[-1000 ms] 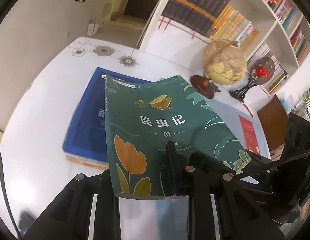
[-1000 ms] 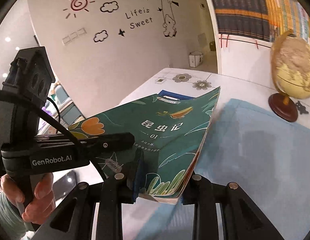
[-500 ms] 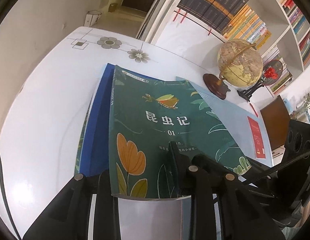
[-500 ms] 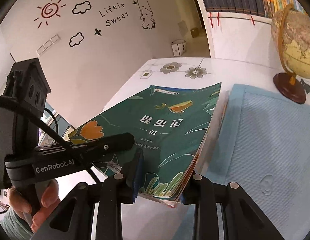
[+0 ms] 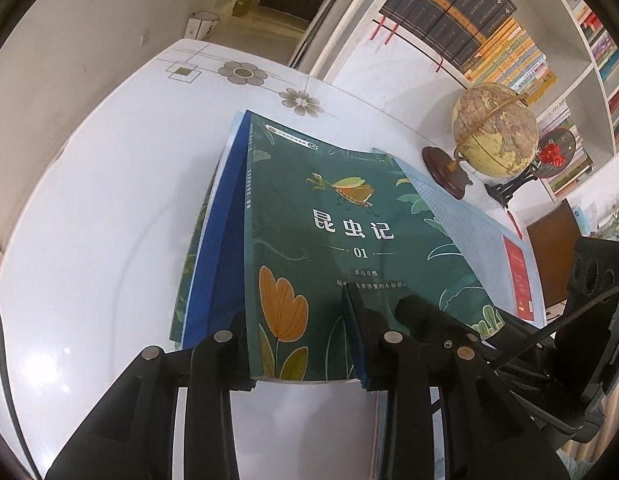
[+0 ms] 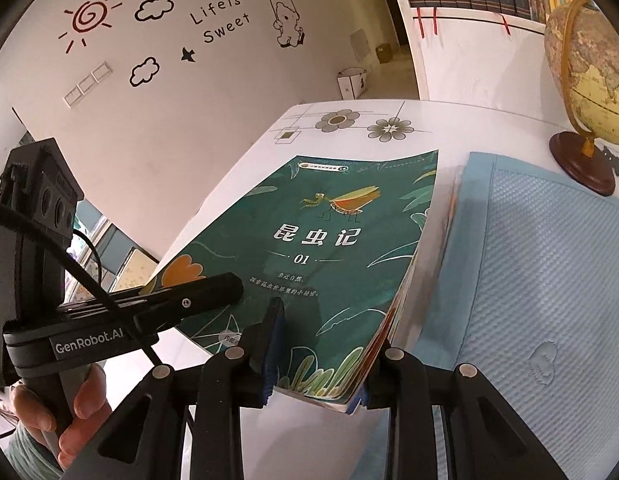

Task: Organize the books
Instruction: 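Lower the green book onto the blue book, open left gripper, then move the left gripper back over the mat to the red book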

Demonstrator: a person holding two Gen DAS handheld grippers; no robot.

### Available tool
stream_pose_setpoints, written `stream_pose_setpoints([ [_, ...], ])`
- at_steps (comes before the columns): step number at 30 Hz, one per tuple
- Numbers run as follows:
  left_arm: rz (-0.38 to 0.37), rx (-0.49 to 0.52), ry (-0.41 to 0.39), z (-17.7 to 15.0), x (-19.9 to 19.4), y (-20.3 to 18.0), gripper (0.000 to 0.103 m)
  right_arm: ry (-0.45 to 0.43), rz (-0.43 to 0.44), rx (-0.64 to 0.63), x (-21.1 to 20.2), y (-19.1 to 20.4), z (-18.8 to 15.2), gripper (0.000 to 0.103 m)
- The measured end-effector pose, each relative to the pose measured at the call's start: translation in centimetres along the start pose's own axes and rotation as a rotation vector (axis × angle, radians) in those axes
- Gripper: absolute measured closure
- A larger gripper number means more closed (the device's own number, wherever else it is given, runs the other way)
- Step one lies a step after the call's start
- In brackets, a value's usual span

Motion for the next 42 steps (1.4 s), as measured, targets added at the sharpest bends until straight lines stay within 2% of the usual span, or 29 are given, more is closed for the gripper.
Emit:
stream_pose_setpoints([
  [9, 0.04, 0.008, -0.003, -0.5, 0.1, -0.4, 0.072, 0.02, 0.004, 0.012, 0.4, -0.6, -0.4, 0.072],
  [16, 0.087, -0.066, 0.012, -1.3, 0.0, 1.4, 0.071, 0.061, 0.008, 0.038, 1.2, -1.1, -0.7, 0.07],
  [23, 0.158, -0.052, -0.04, -1.4, -2.5, 1.4, 0.071, 0.12, 0.025, 0.027, 2.7, -0.5, -1.3, 0.065],
  [26, 0.189, 0.001, -0.06, -1.6, -3.4, 0.0, 0.071, 0.146, 0.029, 0.043, 2.7, -1.0, -2.1, 0.064],
  [32, 0.202, 0.095, -0.083, -2.1, -4.4, -4.6, 0.071, 0.132, 0.02, 0.064, -0.6, -2.9, -3.6, 0.063],
  [36, 0.176, 0.127, -0.121, -2.7, -5.9, -8.5, 0.071, 0.097, 0.005, 0.076, -5.3, -4.1, -4.5, 0.063],
  [38, 0.166, 0.148, -0.142, -2.8, -6.8, -11.3, 0.069, 0.068, -0.008, 0.065, -8.0, -4.6, -4.7, 0.059],
  [40, 0.183, 0.185, -0.151, -2.9, -7.1, -13.7, 0.067, 0.036, -0.025, 0.051, -10.9, -5.0, -4.7, 0.049],
  [42, 0.196, 0.226, -0.174, -3.2, -7.6, -16.7, 0.067, 0.008, -0.037, 0.031, -13.5, -5.3, -4.5, 0.049],
])
Point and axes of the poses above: each gripper's, at about its wrist camera, not at the fingertips, and x roughly the way its jaws point, y to its left, z to its top, the point moved 1 cm from there along x, roughly the way its jaws point, and after that the axes turned 10 degrees about z, right-handed, at the moved point
